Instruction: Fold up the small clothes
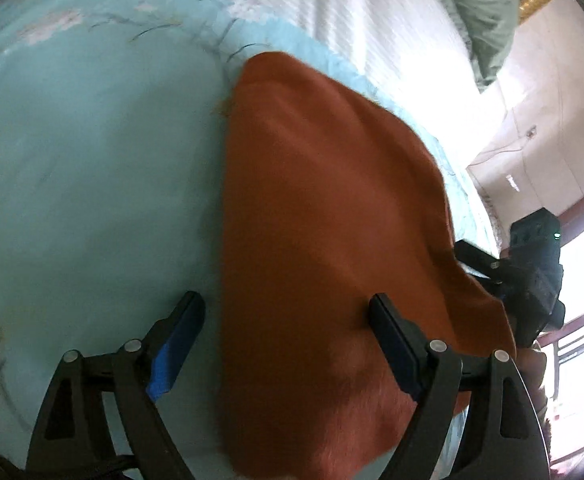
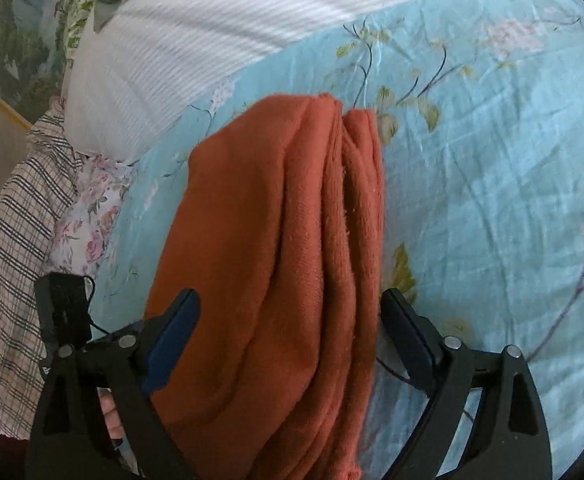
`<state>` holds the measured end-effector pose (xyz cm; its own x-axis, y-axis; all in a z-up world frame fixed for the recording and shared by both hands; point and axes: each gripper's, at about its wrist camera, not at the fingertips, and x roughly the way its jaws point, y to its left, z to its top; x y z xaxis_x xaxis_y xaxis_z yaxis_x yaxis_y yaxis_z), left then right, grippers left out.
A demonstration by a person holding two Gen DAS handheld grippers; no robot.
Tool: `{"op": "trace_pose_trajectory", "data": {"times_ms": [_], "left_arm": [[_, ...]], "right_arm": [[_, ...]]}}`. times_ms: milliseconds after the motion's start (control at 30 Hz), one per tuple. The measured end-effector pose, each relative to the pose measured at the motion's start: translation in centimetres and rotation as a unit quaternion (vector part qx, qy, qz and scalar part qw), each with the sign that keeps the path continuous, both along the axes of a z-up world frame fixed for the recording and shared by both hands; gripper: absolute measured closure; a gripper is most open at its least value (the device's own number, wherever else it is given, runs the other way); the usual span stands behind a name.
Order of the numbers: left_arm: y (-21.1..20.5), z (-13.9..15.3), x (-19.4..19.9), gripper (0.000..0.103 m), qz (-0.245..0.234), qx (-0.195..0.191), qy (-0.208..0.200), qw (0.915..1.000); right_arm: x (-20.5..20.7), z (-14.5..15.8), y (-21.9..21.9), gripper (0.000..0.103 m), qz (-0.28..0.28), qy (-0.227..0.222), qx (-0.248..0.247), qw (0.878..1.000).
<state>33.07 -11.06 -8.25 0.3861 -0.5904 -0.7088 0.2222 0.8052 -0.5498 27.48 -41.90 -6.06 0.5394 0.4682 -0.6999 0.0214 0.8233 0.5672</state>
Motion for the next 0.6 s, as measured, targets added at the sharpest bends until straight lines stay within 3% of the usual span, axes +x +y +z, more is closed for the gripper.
{"op": "trace_pose_trajectory", "data": {"times_ms": [33, 67, 100, 133, 167, 233, 400, 600], "left_arm": [[-0.5, -0.3, 0.1, 0.026, -0.010, 0.001, -0.002, 0.9999], [-1.1, -0.6, 0.7, 0.034, -0.019, 0.004, -0.003, 0.9998], [-1.6, -0.8, 0.9, 0.049, -0.025, 0.008, -0.003, 0.9997], [-1.9, -0.9, 1.0, 0.063, -0.030, 0.006, -0.001, 0.9995], [-1.8, -0.8, 1.0, 0.068, -0.030, 0.005, -0.006, 0.9995], [-1.5, 0.5, 0.3, 0.075, -0.032, 0.003, -0.021, 0.9993], [2.2, 5.0, -4.7, 0.076, -0.015, -0.001, -0.068, 0.9976], [9.9, 7.4, -11.0, 0.077, 0.033, 0.015, -0.081, 0.9960]], "right_arm": [[0.2, -0.4, 0.0, 0.022, -0.002, 0.002, 0.006, 1.000], [0.4, -0.6, 0.0, 0.037, -0.005, 0.005, 0.009, 1.000], [0.7, -0.9, 0.1, 0.063, -0.004, 0.015, 0.011, 1.000], [0.8, -1.2, 0.0, 0.068, -0.001, 0.025, 0.024, 0.999], [0.7, -1.2, 0.1, 0.071, -0.002, 0.024, 0.035, 0.999], [0.3, -0.4, 0.8, 0.073, 0.001, 0.013, 0.029, 0.999], [-1.1, 1.9, 5.8, 0.075, 0.055, -0.027, 0.052, 0.997], [-1.8, 1.3, 13.8, 0.075, 0.131, -0.047, 0.090, 0.986]]}}
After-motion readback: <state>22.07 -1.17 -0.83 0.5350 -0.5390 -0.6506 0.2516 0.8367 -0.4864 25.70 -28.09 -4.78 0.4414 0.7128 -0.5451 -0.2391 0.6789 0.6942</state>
